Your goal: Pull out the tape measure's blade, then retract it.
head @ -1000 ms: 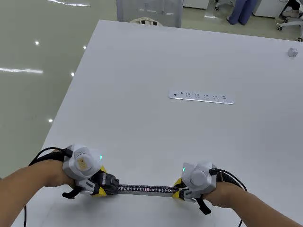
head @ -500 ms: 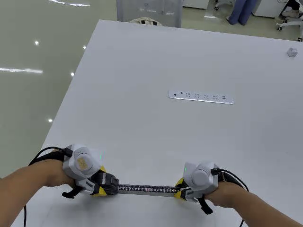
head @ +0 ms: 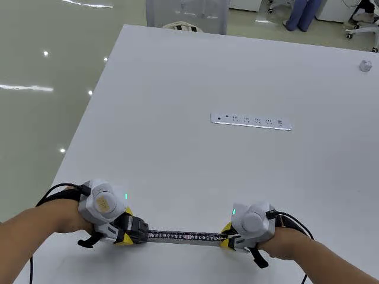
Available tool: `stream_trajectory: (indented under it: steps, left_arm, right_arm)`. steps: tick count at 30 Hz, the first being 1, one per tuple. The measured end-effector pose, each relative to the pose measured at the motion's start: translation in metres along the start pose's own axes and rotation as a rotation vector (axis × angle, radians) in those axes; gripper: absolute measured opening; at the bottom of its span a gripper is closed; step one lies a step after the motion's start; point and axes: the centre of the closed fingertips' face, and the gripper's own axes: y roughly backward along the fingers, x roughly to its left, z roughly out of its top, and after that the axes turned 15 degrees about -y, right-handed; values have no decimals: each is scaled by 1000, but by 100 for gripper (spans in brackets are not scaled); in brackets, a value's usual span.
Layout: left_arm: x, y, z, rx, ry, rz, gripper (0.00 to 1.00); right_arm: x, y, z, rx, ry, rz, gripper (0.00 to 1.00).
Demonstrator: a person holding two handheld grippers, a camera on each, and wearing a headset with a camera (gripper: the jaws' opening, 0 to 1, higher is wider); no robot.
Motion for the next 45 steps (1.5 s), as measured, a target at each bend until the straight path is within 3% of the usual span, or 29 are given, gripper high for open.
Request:
stream_trajectory:
  steps: [45]
  left_arm:
    - [0, 1, 0, 4, 1, 1, 34]
  right_arm:
    - [-10, 10, -17, 13, -13, -17, 14]
